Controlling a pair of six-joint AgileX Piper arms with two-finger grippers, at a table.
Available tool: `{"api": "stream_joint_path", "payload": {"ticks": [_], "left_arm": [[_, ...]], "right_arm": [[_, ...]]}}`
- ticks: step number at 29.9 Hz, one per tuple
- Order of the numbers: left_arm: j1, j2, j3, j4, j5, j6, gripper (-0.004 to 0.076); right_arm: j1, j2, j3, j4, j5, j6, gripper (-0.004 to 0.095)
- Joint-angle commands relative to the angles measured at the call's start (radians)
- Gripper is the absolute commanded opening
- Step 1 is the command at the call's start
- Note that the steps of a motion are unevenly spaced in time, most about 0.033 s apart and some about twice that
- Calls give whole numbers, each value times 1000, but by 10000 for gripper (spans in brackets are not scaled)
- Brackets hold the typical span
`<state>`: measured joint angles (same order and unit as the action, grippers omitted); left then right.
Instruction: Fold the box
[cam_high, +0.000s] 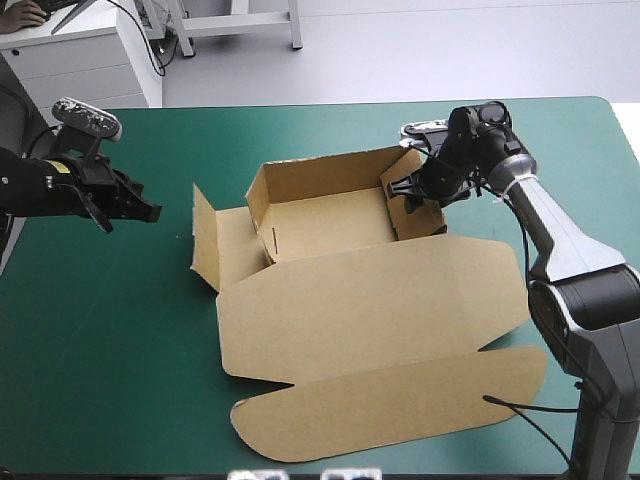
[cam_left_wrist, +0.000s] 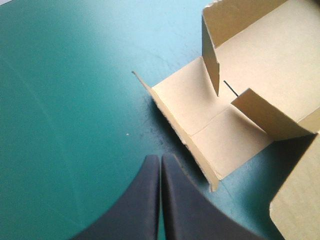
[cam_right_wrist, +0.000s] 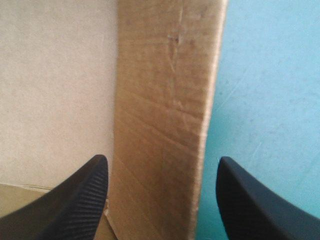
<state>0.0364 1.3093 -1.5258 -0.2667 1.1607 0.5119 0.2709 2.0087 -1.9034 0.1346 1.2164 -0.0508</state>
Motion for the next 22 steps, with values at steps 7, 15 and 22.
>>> {"api": "stream_joint_path", "payload": {"ticks": [7,15,22], "left_arm": [[1,-30,-23,-38,-37,-9,-8],[1,-30,-23,-40,-39,-9,-8],[1,-30,-23,-40,-37,-9,-8]], "right_arm": [[-2,-104,-185,4,31,-7,631],[-2,-123,-185,-18,31,4,631],[-2,-55,-183,-32,31,4,631]]}}
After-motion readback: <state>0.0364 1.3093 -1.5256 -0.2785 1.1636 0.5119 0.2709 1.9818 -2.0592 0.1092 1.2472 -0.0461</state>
